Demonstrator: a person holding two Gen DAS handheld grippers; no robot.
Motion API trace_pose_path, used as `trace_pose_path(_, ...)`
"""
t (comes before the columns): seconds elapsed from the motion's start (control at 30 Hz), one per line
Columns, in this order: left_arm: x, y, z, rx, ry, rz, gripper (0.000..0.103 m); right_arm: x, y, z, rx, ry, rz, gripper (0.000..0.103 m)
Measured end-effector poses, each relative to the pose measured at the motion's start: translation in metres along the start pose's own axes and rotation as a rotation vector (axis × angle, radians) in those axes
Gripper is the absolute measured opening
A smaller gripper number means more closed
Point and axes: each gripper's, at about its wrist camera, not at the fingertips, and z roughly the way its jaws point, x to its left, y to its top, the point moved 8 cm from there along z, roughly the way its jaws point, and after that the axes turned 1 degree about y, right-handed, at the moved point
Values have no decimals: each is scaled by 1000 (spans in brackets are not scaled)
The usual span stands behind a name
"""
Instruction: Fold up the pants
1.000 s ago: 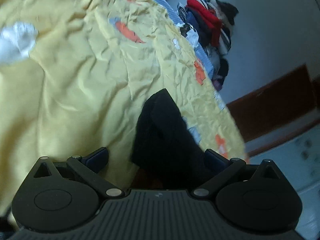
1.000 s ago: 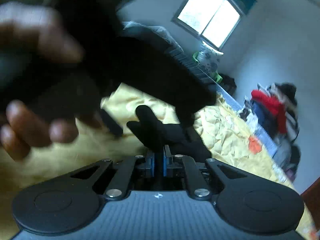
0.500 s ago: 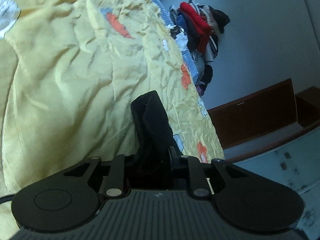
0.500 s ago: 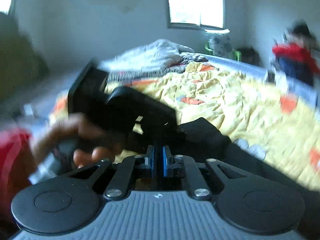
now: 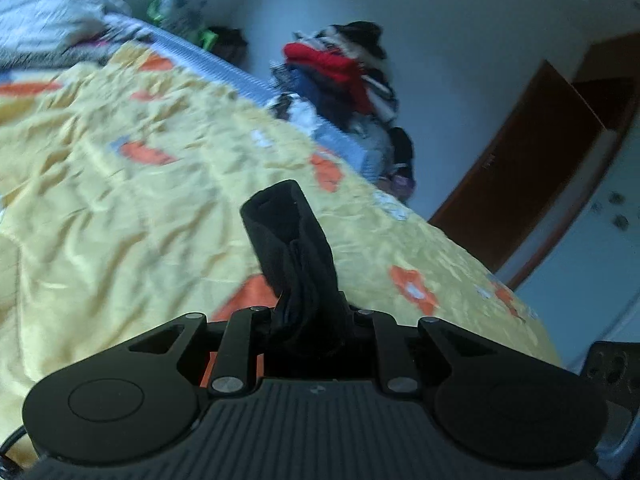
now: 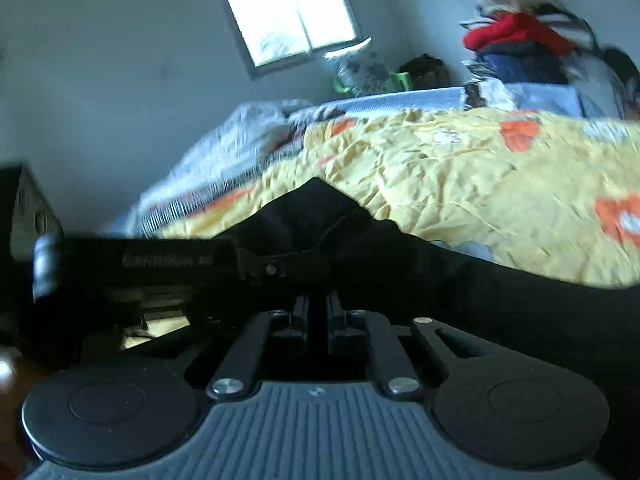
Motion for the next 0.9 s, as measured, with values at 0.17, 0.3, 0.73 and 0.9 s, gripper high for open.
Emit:
trace_pose_path(0.17,-66,-15,-3,-3,-82,103,19,-26,8,-54,-83,11,90,8)
trace_pose_path(0.3,-119,-35,3,14,-139,186,19,-49,3,-102,-148,-27,151,8)
trace_pose_path(0.73,-265,-123,39,127,-317,411,23,-154,-29,-230,-326,-157,387,8)
trace_pose_path(0.9,-295,-158,54,182,-349,443,23,-185,-47,-254,-336,-219,444,8)
